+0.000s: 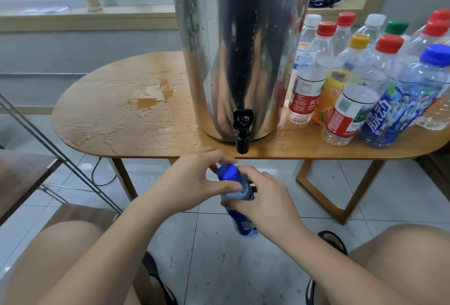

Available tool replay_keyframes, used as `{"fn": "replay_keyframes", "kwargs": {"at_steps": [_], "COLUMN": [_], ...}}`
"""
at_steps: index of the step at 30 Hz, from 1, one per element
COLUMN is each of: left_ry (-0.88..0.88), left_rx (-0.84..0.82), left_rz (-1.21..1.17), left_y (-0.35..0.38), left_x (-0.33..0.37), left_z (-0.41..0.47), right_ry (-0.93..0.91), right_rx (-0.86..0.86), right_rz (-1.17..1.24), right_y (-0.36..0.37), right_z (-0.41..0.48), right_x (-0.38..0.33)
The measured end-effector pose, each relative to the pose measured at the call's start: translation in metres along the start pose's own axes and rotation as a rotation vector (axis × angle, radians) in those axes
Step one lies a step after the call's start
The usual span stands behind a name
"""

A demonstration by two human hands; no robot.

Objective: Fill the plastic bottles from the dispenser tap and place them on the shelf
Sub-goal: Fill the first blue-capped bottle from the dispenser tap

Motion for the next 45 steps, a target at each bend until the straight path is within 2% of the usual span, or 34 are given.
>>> {"fn": "replay_keyframes", "kwargs": {"at_steps": [5,13,17,26,34,39,45], "left_ry": [0.01,0.086,0.106,0.035,-0.086,-0.055,-0.006], "left_rx": [0.072,-0.002,-0.048,0.111,-0.049,0.07,0.157], "left_rz": [0.113,0.033,0.003,-0.457,-0.35,-0.402,-0.329], "left_y": [0.005,-0.002,-0.003,-0.012,0.033,0.058,0.041], "left_x": [0.004,0.009,0.009,-0.015,-0.025,-0.007,-0.007], "left_z": [0.002,0.002,0.002,-0.016,-0.034,-0.037,-0.039], "right_ry": [-0.018,-0.036,-0.009,-0.048,-0.092,-0.101,-0.155], "right_rx": [-0.018,0.108,0.08,0.061,0.105,0.105,0.083], "right_rz": [-0.021,-0.027,-0.012,0.17,0.253,0.293,0.3], "right_y": [0.003,-0.002,-0.003,-0.031,-0.056,-0.054,-0.059], "right_z": [-0.001,-0.006,-0.008,-0.01,-0.016,-0.02,-0.018], "right_x": [-0.002,-0.003,-0.003,-0.013,-0.019,-0.022,-0.025]}}
Point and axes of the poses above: each hand's wrist, its own z-axis towards the middle knuckle, its own y-axis out of the palm, x = y × z, the point moved 2 cm from there along z, towards the middle knuckle, and after that the axes turned 9 degrees about -z, right-handed, at the moved point
